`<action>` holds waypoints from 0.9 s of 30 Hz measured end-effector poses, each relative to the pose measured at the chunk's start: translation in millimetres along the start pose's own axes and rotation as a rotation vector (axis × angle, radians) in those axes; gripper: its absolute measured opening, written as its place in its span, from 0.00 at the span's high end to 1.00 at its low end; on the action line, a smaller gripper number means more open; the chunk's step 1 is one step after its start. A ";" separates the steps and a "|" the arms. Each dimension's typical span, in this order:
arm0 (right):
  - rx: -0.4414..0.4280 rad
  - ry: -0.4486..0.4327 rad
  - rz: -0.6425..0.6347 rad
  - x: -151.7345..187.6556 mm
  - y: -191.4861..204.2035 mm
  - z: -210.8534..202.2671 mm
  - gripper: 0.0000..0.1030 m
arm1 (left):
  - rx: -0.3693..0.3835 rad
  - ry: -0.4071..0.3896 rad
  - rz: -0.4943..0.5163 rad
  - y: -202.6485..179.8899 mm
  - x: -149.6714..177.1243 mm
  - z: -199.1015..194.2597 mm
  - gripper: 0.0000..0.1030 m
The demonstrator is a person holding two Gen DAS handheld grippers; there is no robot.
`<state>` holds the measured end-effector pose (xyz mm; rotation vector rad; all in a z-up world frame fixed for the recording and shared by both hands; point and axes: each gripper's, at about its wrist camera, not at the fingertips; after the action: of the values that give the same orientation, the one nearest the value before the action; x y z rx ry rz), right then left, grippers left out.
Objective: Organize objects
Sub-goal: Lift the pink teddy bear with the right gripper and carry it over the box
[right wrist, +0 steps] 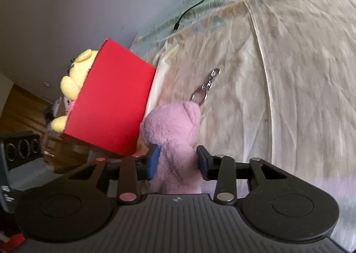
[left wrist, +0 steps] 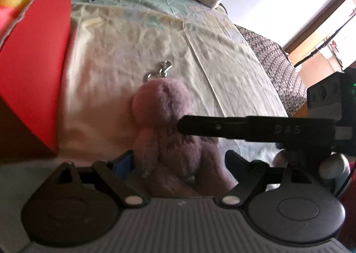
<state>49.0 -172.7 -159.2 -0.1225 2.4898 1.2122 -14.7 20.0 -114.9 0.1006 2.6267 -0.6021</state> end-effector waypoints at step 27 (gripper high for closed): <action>-0.238 -0.300 -0.224 -20.8 170.5 -34.6 0.77 | 0.028 -0.399 0.236 12.2 -26.5 -186.1 0.19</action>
<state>18.3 -94.4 -5.5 -0.2534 2.0130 1.3180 -63.9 111.7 42.1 0.2665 2.1823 -0.5159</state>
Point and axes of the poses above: each gripper's, at about its wrist camera, not at the fingertips, and z roughly the way its jaws point, y to its left, x to its underside, and after that the axes turned 1 degree about y, right-handed
